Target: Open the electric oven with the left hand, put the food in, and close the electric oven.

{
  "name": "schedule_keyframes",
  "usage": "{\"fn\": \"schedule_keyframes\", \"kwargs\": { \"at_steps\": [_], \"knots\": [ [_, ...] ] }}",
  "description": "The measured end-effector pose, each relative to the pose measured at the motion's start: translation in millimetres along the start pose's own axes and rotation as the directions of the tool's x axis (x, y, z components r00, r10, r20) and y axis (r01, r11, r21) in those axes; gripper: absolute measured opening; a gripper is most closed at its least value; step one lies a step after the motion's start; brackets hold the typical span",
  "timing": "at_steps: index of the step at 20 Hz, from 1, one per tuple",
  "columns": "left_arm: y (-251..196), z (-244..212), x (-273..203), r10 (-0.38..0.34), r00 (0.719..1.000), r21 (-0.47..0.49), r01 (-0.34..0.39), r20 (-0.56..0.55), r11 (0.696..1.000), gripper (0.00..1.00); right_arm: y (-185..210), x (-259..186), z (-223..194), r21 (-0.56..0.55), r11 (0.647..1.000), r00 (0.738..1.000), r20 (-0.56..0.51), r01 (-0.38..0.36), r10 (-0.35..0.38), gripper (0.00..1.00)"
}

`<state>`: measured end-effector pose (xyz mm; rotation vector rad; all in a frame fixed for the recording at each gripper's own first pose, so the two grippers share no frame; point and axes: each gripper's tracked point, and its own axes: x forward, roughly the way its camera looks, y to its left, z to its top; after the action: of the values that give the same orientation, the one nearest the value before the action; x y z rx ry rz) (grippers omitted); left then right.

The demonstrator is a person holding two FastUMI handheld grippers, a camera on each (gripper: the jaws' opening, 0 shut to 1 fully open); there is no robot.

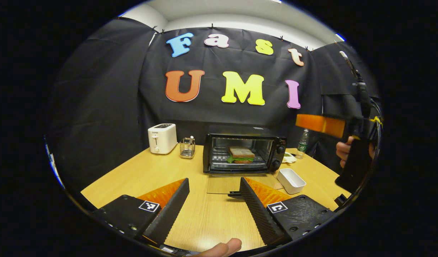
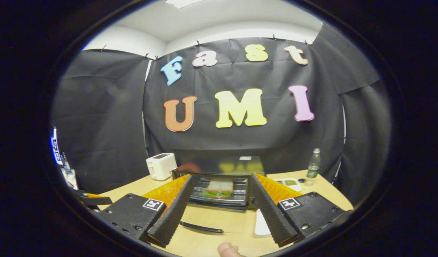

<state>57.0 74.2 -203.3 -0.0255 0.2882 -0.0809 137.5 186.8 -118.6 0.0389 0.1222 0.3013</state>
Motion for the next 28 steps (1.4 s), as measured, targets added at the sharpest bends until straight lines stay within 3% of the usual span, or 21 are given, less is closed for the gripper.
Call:
{"fn": "schedule_keyframes", "kwargs": {
  "at_steps": [3, 5, 9, 11, 14, 20, 28],
  "knots": [
    [-24.7, -21.6, 20.2, -0.037, 0.998, -0.018, 0.036, -0.051, 0.999, 0.94, -14.9, -34.9, 17.1, 0.001, 0.999, 0.999, 0.018, -0.037, 0.037, 0.97],
    [-46.1, -40.3, 37.3, -0.067, 0.992, -0.027, 0.065, -0.107, 0.998, 0.94, -39.7, -60.6, 23.7, 0.002, 1.000, 1.000, 0.025, -0.019, 0.019, 0.96],
    [-72.7, -80.3, 63.3, -0.071, 0.970, 0.045, 0.083, -0.234, 0.996, 0.94, -103.5, -104.3, 40.7, -0.022, 0.988, 0.987, 0.047, 0.153, -0.151, 0.96],
    [-84.0, -96.8, 74.8, -0.077, 0.955, 0.051, 0.095, -0.286, 0.994, 0.94, -127.4, -120.1, 53.6, -0.008, 0.980, 0.977, 0.088, 0.198, -0.197, 0.96],
    [-93.8, -110.0, 88.6, -0.061, 0.940, 0.057, 0.084, -0.335, 0.995, 0.94, -153.5, -142.3, 62.0, 0.031, 0.976, 0.967, 0.138, 0.214, -0.216, 1.00],
    [-103.2, -121.0, 105.4, -0.047, 0.921, 0.059, 0.075, -0.387, 0.995, 0.94, -192.9, -165.4, 64.0, 0.058, 0.963, 0.943, 0.192, 0.265, -0.271, 0.96],
    [-103.6, -128.1, 120.5, -0.011, 0.913, 0.090, 0.052, -0.408, 0.995, 0.94, -199.3, -160.1, 54.2, 0.088, 0.970, 0.955, 0.172, 0.228, -0.240, 0.96]
  ]
}}
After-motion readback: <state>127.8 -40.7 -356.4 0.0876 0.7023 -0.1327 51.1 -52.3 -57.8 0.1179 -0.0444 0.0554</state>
